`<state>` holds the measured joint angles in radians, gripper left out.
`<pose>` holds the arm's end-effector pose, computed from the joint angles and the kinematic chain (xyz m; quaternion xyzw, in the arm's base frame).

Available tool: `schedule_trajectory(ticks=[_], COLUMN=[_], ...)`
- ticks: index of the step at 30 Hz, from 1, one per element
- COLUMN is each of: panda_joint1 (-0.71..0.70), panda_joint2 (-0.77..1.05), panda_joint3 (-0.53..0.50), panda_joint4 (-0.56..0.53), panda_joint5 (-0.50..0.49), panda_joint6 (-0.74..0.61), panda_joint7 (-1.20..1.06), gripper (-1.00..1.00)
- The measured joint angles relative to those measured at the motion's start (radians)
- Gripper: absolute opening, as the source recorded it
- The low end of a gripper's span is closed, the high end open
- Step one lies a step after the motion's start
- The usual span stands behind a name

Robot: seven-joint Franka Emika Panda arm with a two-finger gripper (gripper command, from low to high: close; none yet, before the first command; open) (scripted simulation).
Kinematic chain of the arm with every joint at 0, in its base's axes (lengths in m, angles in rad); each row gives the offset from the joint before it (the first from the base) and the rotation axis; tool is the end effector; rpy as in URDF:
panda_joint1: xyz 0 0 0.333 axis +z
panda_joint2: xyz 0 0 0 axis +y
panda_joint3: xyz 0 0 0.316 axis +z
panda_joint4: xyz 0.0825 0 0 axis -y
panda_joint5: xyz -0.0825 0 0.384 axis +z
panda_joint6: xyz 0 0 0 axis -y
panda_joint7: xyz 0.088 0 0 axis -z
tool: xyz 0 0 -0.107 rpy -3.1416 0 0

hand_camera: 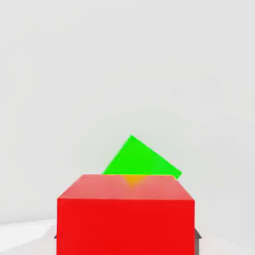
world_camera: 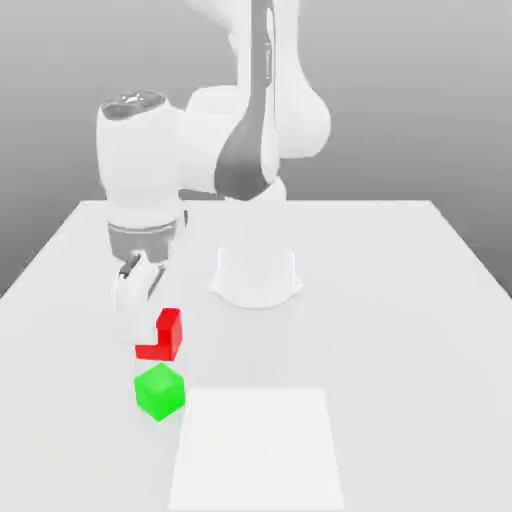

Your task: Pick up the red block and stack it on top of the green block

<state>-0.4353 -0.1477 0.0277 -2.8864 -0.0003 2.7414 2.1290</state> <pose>0.3210 -0.1391 0.2300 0.2979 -0.9546 0.0024 0.0004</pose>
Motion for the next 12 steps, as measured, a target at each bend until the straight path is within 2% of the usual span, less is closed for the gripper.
schedule_trajectory(ticks=[5, 6, 12], panda_joint1=[-0.008, -0.008, -0.007], panda_joint2=[0.161, 0.183, 0.195], panda_joint3=[0.001, 0.003, 0.003], panda_joint4=[0.004, 0.005, 0.005], panda_joint5=[-0.013, -0.011, -0.01], panda_joint6=[0.156, 0.178, 0.188], panda_joint7=[0.015, 0.014, 0.013], gripper=[-1.0, 1.0, 1.0])
